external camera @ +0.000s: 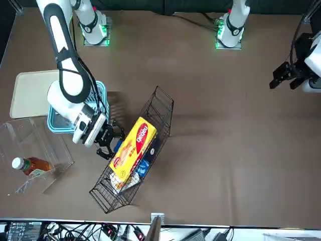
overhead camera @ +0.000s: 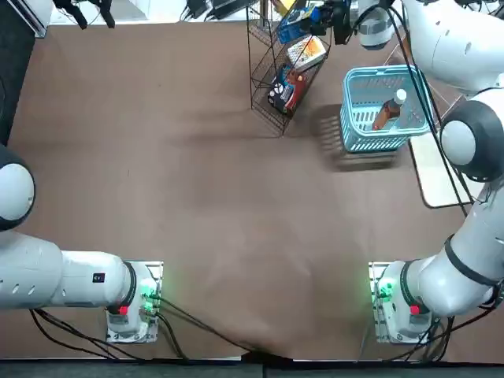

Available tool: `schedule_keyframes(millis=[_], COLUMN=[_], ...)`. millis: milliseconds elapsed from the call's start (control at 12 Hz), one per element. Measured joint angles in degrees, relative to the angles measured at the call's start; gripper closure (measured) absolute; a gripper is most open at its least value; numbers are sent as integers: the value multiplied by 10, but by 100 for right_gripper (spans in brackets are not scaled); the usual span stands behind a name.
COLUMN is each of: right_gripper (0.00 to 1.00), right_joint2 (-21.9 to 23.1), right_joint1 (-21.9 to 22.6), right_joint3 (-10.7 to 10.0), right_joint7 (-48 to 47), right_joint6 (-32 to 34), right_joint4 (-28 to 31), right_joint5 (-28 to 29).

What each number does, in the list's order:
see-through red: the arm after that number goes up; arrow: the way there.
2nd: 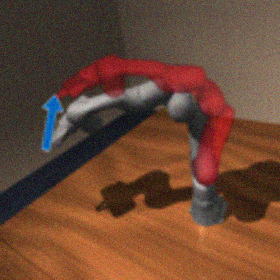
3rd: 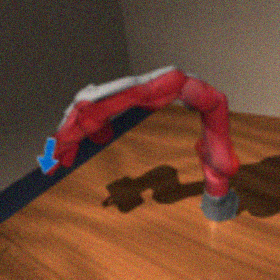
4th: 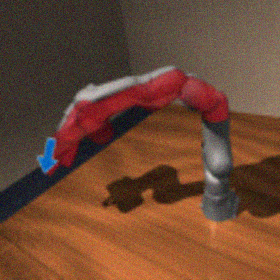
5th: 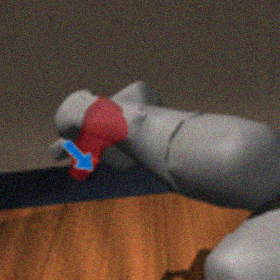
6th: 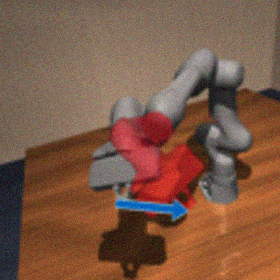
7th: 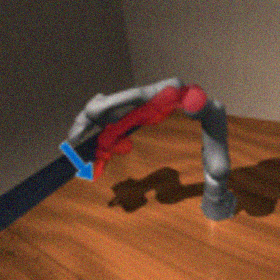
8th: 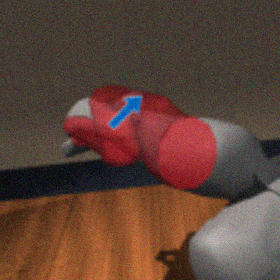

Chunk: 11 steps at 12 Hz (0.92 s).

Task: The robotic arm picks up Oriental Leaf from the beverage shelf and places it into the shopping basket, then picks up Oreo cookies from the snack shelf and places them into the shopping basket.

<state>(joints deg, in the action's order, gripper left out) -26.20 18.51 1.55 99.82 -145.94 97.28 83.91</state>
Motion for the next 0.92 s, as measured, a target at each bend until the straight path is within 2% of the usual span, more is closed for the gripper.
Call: schedule_keyframes(millis=[833,917], right_gripper=[38,38], right_joint2=[25,40], right_joint1=[1,1], right_joint3=[0,0], right_joint7=[-6,-6], right_joint6=[-2,-3], right_joint4=[-5,7], right_joint5=[0,0])
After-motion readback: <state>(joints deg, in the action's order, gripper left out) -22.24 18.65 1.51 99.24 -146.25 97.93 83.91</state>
